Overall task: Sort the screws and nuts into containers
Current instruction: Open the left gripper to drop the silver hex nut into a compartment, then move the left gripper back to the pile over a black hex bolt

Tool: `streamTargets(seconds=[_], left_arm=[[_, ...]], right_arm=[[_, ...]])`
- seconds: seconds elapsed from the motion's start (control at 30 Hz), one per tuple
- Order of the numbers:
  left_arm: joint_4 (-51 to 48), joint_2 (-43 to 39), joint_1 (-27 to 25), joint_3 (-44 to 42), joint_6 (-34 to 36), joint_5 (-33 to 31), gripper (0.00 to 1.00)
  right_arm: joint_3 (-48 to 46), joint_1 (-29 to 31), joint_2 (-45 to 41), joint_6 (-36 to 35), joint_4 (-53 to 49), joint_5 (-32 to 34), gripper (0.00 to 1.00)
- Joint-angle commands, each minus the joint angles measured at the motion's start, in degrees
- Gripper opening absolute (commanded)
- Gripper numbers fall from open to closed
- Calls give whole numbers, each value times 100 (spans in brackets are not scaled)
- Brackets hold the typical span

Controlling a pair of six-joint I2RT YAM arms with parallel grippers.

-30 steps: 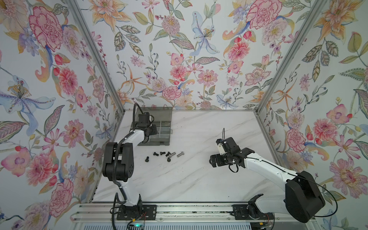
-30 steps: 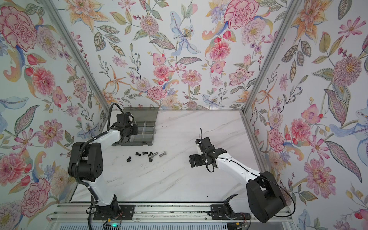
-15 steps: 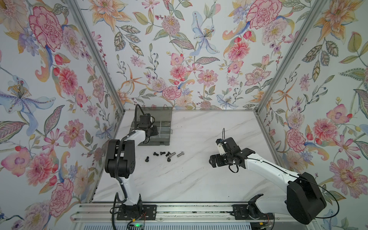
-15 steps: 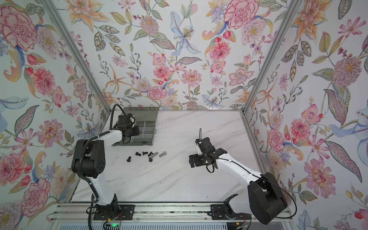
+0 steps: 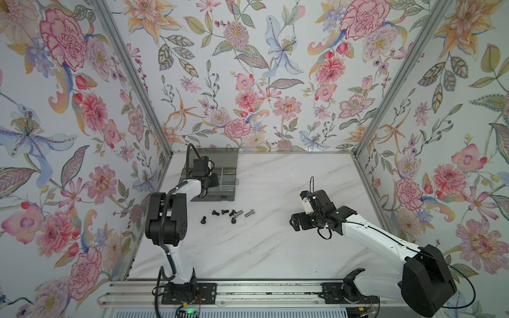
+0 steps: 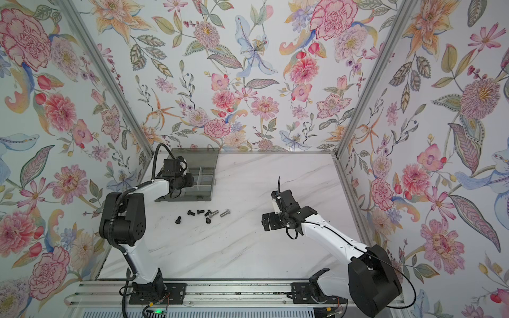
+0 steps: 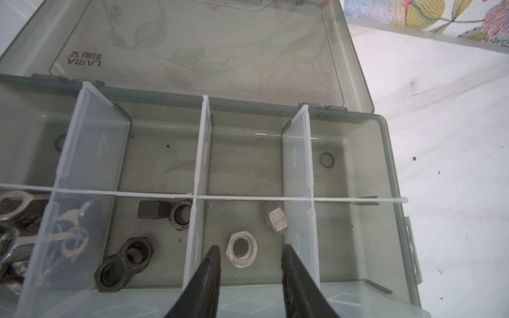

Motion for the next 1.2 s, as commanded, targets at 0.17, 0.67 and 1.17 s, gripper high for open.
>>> streamTargets(seconds=[0.17, 0.67, 1.17], left_arm=[[-47, 10, 56, 133, 20, 184, 48], [-405, -2566, 43, -1839, -288, 240, 60], [-1322, -4766, -283, -4054, -1171, -321, 69]], right_arm=[[-85, 59, -106, 76, -153, 41, 99], [66, 116, 133, 83, -149, 49, 99], [389, 169, 564, -69, -128, 6, 99]])
